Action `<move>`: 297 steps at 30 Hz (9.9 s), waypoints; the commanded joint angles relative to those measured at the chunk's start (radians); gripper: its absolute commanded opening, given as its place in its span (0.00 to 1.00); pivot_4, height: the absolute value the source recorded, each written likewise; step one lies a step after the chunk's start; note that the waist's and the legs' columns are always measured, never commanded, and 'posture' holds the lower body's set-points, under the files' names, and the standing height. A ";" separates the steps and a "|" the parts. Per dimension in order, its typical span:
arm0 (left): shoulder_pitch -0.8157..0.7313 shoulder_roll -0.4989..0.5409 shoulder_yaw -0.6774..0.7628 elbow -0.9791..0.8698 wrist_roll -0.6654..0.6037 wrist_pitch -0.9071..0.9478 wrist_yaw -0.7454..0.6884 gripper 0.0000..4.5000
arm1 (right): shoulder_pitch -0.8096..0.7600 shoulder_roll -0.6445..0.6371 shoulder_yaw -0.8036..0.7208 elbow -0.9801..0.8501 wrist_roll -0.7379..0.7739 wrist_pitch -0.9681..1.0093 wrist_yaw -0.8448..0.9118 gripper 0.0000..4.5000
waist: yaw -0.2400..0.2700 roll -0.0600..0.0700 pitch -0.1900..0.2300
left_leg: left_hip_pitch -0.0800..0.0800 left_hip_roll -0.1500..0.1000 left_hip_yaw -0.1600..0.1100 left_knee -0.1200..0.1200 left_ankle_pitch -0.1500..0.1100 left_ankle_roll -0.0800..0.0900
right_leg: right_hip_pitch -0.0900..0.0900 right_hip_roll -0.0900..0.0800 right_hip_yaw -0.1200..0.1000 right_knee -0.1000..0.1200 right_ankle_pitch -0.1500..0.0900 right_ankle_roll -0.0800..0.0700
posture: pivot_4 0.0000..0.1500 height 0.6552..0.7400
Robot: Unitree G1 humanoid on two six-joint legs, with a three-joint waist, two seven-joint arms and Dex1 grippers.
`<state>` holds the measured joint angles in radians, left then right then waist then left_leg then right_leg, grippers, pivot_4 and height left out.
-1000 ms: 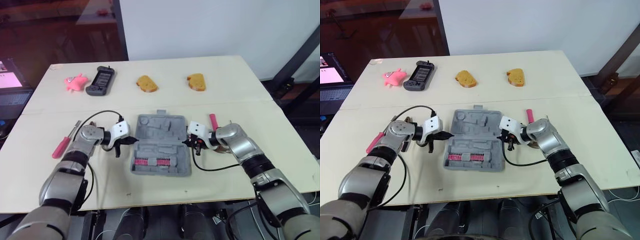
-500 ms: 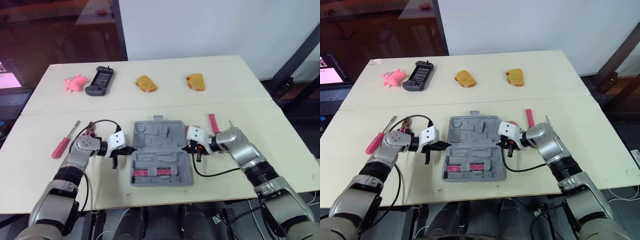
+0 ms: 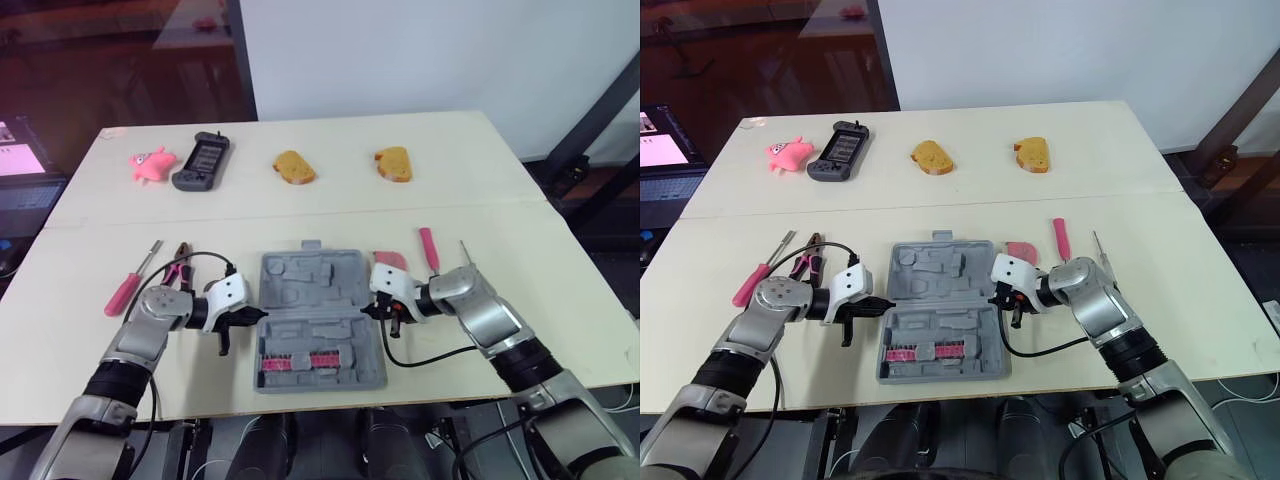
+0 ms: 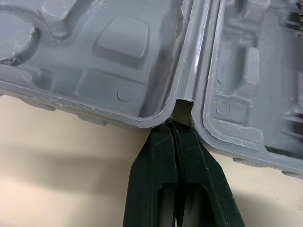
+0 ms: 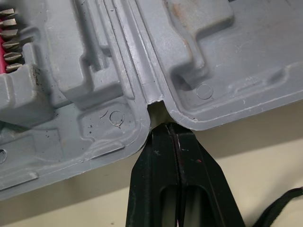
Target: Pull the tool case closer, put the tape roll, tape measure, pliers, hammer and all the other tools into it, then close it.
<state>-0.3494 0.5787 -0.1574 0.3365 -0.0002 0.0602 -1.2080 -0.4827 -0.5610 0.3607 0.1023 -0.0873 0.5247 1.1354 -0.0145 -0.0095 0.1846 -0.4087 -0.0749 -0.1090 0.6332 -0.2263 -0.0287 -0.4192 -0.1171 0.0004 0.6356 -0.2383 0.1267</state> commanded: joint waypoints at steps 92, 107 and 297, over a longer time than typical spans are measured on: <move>0.351 0.188 0.131 -0.340 -0.180 0.154 0.142 0.00 | 0.193 -0.153 -0.047 -0.270 0.222 0.161 -0.064 0.00 | 0.004 0.000 0.000 | 0.000 0.003 -0.001 -0.002 0.000 0.000 | 0.001 -0.001 0.000 -0.003 0.000 -0.001 | 1.00 1.00; 0.500 0.301 0.578 -0.280 -0.415 -0.032 -0.005 0.77 | 0.465 -0.314 -0.540 -0.297 0.464 -0.140 0.062 0.77 | 0.006 0.000 0.000 | 0.000 0.004 0.000 -0.002 0.000 0.000 | 0.002 -0.002 -0.001 -0.005 -0.002 -0.003 | 1.00 1.00; -0.055 0.058 0.049 -0.186 -0.216 0.222 -0.034 0.50 | -0.024 -0.466 -0.371 -0.700 0.878 0.375 -0.133 1.00 | 0.013 -0.005 0.003 | -0.002 0.003 0.000 0.000 -0.001 0.001 | 0.000 -0.002 -0.001 -0.002 -0.001 -0.001 | 1.00 1.00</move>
<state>-0.3989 0.6407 -0.1377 0.1568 -0.2016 0.3185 -1.2560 -0.4821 -1.0290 0.0034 -0.5859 0.7880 0.9101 0.9967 -0.0011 -0.0147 0.1877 -0.4108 -0.0718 -0.1090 0.6335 -0.2270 -0.0276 -0.4194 -0.1193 -0.0009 0.6331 -0.2390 0.1254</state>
